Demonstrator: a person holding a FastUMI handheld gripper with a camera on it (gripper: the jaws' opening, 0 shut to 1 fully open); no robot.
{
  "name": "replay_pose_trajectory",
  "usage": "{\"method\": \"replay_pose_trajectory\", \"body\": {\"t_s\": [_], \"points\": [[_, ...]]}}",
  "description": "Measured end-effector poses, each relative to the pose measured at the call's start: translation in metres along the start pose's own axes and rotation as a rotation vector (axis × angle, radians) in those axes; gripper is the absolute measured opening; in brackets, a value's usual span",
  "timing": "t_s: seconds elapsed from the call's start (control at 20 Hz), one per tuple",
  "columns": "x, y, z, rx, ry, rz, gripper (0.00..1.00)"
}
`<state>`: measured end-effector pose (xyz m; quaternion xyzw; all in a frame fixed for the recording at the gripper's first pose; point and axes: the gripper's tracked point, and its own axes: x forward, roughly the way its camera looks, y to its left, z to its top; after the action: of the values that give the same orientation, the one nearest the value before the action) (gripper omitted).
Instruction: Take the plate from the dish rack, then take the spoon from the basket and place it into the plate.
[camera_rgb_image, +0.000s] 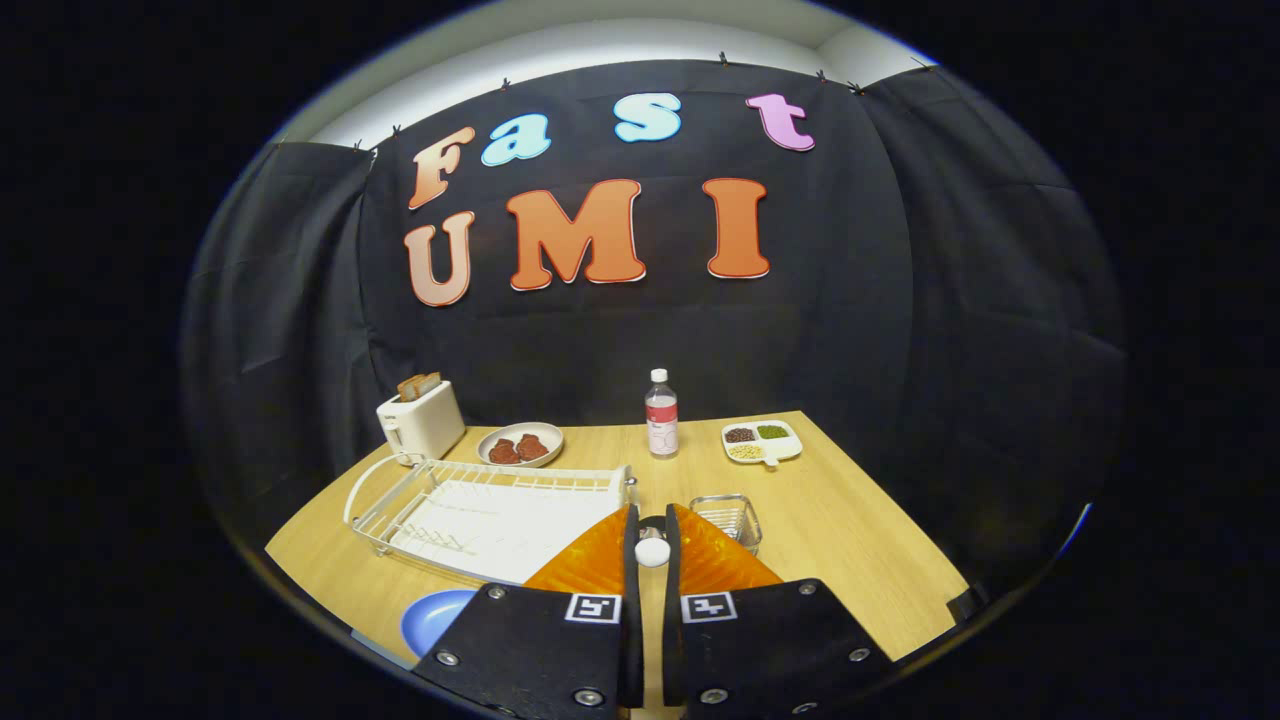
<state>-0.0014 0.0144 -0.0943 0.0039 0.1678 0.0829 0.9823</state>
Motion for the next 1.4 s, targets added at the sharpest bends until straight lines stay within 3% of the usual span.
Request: {"method": "replay_pose_trajectory", "body": {"t_s": [0.3,0.75,1.4], "points": [[-0.031,0.074,-0.013,0.016,-0.002,0.085,0.07],[-0.039,0.138,-0.063,0.015,0.095,0.190,0.08],[-0.011,0.162,-0.134,-0.066,0.205,0.285,0.07]]}}
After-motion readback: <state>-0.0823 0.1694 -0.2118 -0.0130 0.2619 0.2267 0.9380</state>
